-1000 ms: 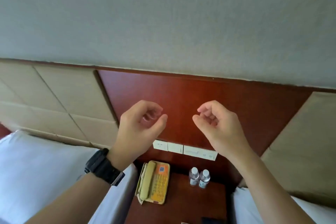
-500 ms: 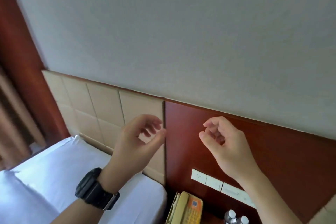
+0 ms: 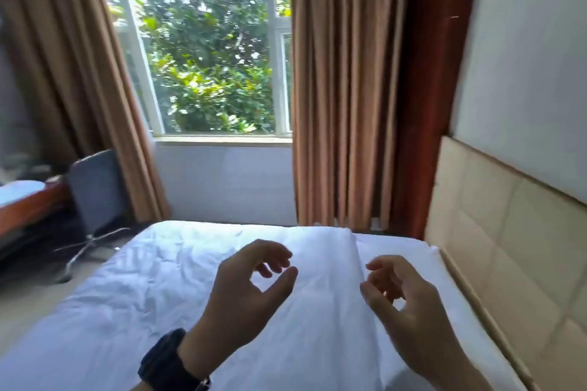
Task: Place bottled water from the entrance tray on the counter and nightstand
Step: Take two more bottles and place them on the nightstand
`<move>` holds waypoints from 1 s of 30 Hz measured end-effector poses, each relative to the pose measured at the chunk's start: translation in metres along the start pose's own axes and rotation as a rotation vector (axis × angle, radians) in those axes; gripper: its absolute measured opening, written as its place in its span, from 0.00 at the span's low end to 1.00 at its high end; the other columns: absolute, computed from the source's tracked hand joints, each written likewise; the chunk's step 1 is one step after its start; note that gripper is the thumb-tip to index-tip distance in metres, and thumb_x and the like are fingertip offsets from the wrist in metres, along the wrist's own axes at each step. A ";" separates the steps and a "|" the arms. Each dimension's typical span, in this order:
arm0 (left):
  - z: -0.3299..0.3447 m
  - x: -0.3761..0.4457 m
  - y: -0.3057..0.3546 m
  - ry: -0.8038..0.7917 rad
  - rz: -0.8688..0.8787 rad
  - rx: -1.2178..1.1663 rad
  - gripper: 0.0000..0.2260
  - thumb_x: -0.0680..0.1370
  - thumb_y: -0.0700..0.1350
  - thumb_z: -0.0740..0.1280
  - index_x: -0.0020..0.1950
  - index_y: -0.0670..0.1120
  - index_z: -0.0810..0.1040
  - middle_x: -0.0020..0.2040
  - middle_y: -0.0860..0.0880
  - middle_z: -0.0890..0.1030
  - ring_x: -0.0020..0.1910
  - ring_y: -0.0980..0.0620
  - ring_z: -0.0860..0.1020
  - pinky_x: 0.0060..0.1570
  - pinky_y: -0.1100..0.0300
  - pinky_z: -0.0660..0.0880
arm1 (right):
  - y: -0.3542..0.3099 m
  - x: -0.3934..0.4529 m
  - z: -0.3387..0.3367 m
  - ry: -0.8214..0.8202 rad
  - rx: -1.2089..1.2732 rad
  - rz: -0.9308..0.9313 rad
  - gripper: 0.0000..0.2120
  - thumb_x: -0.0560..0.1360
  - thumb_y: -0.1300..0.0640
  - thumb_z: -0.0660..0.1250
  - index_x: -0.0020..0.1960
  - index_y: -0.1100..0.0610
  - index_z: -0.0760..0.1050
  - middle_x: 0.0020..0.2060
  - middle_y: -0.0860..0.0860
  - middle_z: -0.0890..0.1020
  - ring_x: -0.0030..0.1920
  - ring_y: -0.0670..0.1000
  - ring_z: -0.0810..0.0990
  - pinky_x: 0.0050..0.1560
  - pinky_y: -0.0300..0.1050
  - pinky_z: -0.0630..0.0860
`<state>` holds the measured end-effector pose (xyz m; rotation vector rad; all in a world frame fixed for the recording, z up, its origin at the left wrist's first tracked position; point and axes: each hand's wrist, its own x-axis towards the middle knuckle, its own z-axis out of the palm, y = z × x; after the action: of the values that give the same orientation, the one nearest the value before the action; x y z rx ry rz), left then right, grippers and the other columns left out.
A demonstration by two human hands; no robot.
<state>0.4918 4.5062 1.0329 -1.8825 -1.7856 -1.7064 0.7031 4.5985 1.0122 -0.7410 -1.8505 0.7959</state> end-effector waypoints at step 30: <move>-0.714 -0.341 -0.055 0.995 -0.554 0.980 0.10 0.71 0.55 0.68 0.47 0.51 0.81 0.45 0.56 0.83 0.45 0.53 0.81 0.43 0.67 0.76 | -0.455 -0.122 0.734 -1.168 0.812 -0.619 0.08 0.71 0.52 0.71 0.49 0.46 0.76 0.41 0.46 0.83 0.39 0.50 0.80 0.39 0.40 0.77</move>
<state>0.0820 3.8271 1.0484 -0.1052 -2.0426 -1.0711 0.0035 4.0803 1.0614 0.9859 -2.1855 1.5477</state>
